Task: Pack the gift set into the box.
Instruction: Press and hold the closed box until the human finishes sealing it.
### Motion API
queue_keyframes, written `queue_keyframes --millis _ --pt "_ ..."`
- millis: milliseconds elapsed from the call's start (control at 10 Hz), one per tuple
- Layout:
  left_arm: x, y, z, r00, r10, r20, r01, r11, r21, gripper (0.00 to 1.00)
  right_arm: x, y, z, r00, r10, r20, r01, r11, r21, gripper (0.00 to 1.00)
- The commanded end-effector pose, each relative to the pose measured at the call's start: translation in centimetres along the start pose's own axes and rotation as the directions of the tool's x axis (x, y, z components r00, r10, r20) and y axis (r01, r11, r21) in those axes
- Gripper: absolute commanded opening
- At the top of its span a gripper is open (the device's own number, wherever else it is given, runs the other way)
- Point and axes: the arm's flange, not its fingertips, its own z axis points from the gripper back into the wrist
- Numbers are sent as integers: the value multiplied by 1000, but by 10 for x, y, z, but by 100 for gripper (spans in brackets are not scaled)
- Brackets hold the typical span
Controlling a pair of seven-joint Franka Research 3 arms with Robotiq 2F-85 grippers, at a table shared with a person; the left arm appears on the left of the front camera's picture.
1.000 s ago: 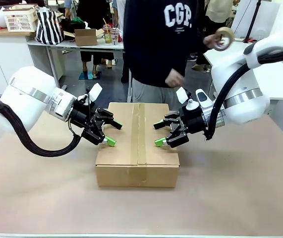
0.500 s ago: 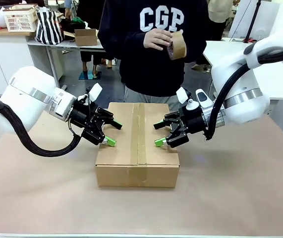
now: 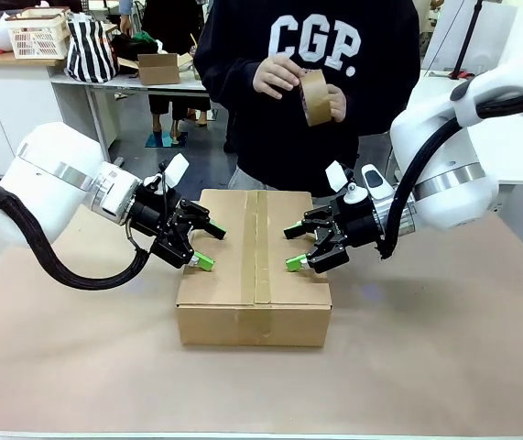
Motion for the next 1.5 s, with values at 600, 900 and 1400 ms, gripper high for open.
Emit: queue_keyframes --millis 600,900,1400 --pt "-2 -1 0 1000 11 6 -11 1000 -11 100 -3 2 0 1000 -16 9 16 1000 -2 100" --pt "-2 -1 0 1000 11 6 -11 1000 -11 100 -3 2 0 1000 -16 9 16 1000 -2 100" --pt "-2 -1 0 1000 11 6 -11 1000 -11 100 -3 2 0 1000 -16 9 16 1000 -2 100"
